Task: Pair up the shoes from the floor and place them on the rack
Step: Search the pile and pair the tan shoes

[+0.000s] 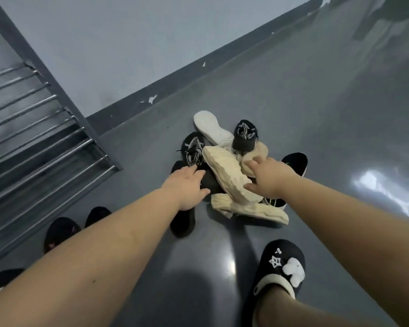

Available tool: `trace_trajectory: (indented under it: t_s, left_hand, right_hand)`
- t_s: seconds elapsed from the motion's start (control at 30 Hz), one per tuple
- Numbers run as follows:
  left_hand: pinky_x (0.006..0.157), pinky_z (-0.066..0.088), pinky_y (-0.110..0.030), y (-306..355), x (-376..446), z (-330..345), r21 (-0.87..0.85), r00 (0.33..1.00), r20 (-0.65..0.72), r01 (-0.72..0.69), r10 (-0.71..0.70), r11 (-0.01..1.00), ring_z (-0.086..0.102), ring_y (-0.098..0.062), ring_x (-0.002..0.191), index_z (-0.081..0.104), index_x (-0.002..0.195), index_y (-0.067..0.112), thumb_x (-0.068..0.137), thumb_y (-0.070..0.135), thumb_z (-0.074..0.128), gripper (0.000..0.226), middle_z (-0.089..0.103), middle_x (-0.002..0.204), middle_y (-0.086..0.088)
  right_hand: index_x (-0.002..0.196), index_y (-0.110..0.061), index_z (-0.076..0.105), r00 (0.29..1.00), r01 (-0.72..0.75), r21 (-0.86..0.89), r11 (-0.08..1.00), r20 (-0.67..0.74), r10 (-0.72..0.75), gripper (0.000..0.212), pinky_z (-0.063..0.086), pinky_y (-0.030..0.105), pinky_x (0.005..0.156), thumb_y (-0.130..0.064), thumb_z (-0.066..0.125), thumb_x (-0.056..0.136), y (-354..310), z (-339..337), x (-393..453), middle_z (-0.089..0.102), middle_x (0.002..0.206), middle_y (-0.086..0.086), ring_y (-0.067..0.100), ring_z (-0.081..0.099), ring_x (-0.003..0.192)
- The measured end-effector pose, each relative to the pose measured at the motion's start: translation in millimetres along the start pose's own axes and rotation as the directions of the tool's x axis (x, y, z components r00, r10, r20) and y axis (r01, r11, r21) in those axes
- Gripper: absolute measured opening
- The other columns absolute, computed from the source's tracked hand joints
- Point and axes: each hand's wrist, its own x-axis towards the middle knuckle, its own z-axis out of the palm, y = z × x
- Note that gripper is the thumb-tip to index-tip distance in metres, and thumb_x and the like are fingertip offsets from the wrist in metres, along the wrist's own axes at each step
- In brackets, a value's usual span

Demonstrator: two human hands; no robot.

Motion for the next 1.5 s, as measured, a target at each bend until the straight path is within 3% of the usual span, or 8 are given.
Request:
trace_trajectory:
  t_s: [0.6,0.73,0.83,1.0,1.1,1.2,1.37,1.5]
  left_hand:
    - [0.113,0.03,-0.037,36.7,87.4,89.3,-0.554,0.971,0.187,0.228,-0.146,0.801,0.036,-0.027,0.136,0.041,0.142,0.021,0.093,0.041,0.043,0.053,0.04,0.146,-0.009]
    - [0.11,0.037,-0.038,37.0,89.2,92.1,-0.761,0.967,0.209,0.253,-0.143,0.598,0.047,-0.021,0.128,0.047,0.138,0.022,0.088,0.04,0.047,0.053,0.051,0.14,-0.002]
    - [0.107,0.034,-0.027,30.4,81.1,83.2,-0.899,0.974,0.146,0.204,-0.175,0.386,0.046,-0.015,0.128,0.044,0.14,0.016,0.097,0.027,0.045,0.044,0.051,0.137,0.002]
    - [0.108,0.035,-0.031,-3.6,51.6,65.2,-0.968,0.908,0.16,0.221,-0.387,0.119,0.048,-0.018,0.125,0.046,0.137,0.019,0.099,0.039,0.036,0.045,0.052,0.135,0.001]
    - [0.094,0.042,-0.034,-30.0,18.2,60.3,-0.942,0.858,0.331,0.278,-0.393,-0.188,0.056,-0.025,0.11,0.048,0.135,0.014,0.097,0.045,0.037,0.05,0.059,0.122,-0.005]
    - [0.102,0.044,-0.04,-58.9,-22.1,68.6,-0.906,0.848,0.386,0.274,-0.364,-0.321,0.058,-0.028,0.114,0.051,0.132,0.012,0.098,0.04,0.039,0.045,0.061,0.125,-0.01]
    - [0.068,0.051,-0.025,-110.2,-91.1,101.3,-0.903,0.806,0.347,0.149,-0.479,-0.402,0.06,-0.014,0.075,0.059,0.116,0.011,0.099,0.011,0.04,0.026,0.063,0.087,-0.002]
    - [0.07,0.053,-0.026,-136.4,-128.3,131.9,-0.907,0.781,0.364,0.173,-0.507,-0.385,0.062,-0.019,0.085,0.052,0.128,0.006,0.093,-0.006,0.043,0.038,0.064,0.108,-0.011]
  right_hand:
    - [0.142,-0.01,0.026,0.976,-0.199,0.462,0.864,0.171,0.133,0.079,0.042,0.042,0.1,-0.053,0.058,0.084,0.0,90.6,57.8,0.037,0.14,0.02,0.038,0.047,0.123]
    - [0.143,-0.009,0.029,0.971,-0.235,0.606,0.76,0.172,0.164,0.085,0.038,0.038,0.103,-0.05,0.066,0.079,-2.1,84.6,60.7,0.04,0.141,0.018,0.033,0.044,0.127]
    - [0.136,-0.011,0.044,0.965,-0.258,0.794,0.55,0.188,0.181,0.069,0.041,0.033,0.098,-0.041,0.07,0.079,-13.7,67.6,60.1,0.054,0.131,0.009,0.026,0.052,0.119]
    - [0.124,-0.008,0.056,0.919,-0.383,0.908,-0.169,0.392,0.028,0.047,0.052,0.035,0.08,-0.037,0.062,0.088,-60.4,49.9,57.5,0.061,0.094,0.006,0.021,0.06,0.085]
    - [0.121,-0.015,0.053,0.909,-0.418,0.852,-0.316,0.388,-0.156,0.037,0.046,0.039,0.095,-0.039,0.054,0.092,-102.6,38.9,45.5,0.061,0.096,0.007,0.02,0.059,0.088]
    - [0.119,-0.017,0.053,0.875,-0.464,0.839,-0.284,0.384,-0.294,0.035,0.043,0.038,0.1,-0.042,0.047,0.095,-146.8,36.4,32.9,0.062,0.096,0.007,0.021,0.06,0.086]
    - [0.104,-0.018,0.054,0.83,-0.479,0.875,-0.077,0.422,-0.365,0.019,0.046,0.031,0.083,-0.033,0.047,0.097,-212.0,47.9,16.1,0.061,0.088,0.003,0.017,0.058,0.078]
    - [0.11,-0.015,0.055,0.873,-0.417,0.909,0.015,0.405,-0.272,0.017,0.048,0.032,0.078,-0.022,0.054,0.094,-251.4,67.1,9.6,0.064,0.09,0.005,0.019,0.058,0.079]
